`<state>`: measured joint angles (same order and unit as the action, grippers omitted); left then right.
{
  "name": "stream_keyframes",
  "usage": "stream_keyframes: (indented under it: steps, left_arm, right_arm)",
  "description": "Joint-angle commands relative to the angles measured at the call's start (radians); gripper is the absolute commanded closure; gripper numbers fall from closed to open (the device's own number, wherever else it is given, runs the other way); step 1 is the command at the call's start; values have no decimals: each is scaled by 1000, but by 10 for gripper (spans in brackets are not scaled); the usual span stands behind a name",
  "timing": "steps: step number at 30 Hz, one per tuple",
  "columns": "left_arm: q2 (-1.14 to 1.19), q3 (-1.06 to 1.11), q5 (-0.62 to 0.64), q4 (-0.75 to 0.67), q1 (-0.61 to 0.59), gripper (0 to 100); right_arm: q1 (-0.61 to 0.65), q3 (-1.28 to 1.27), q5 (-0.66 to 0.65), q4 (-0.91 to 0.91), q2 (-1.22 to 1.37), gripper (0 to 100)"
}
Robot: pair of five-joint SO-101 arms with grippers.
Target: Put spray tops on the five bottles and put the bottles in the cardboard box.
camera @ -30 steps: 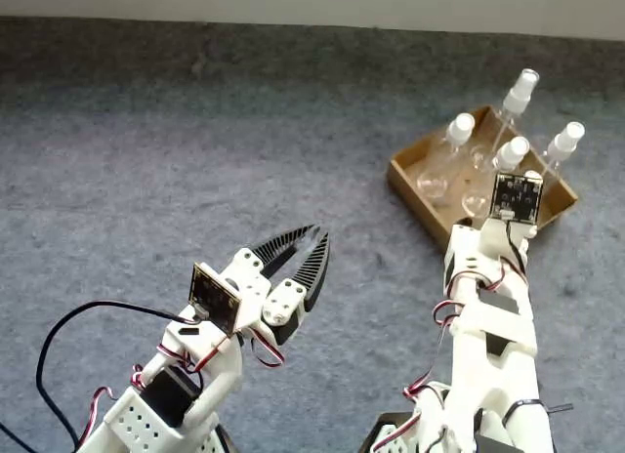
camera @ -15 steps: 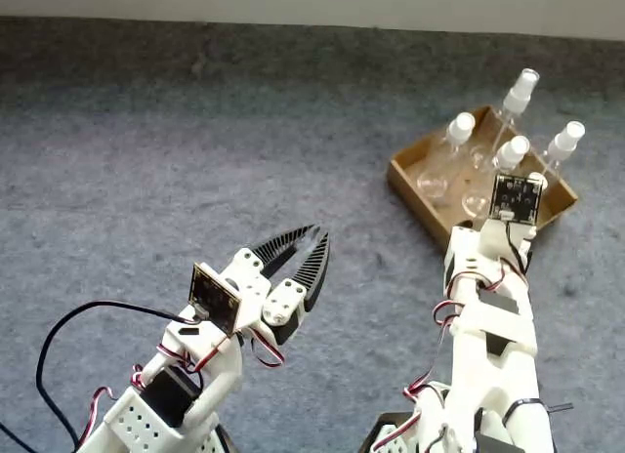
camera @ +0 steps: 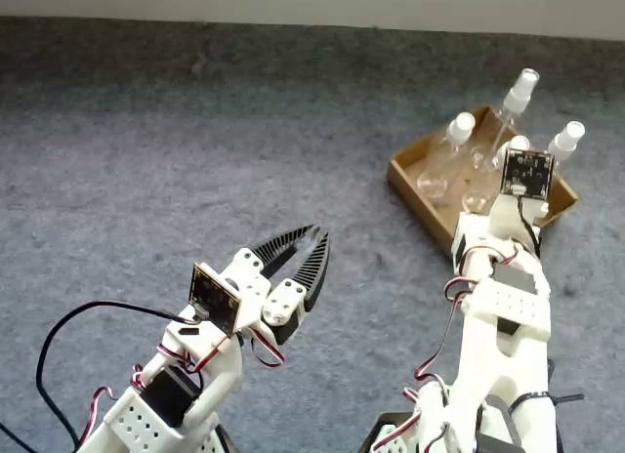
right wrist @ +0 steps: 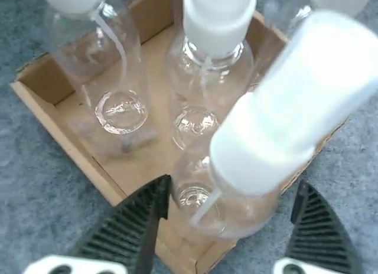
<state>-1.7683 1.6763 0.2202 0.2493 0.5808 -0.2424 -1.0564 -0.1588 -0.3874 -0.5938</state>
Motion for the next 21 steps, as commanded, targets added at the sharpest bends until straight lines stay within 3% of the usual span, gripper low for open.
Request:
stream_keyframes:
  steps: [1,12,21]
  left_arm:
    - [-5,19,-12,-21,-12,994]
    - [-5,19,-12,-21,-13,994]
    - [-10,19,-12,-21,-13,994]
  right_arm:
    - [8,90,-5,-38,-8,721]
    - [62,140,-9,-232,-306,721]
    - [61,145,-11,-246,-463,723]
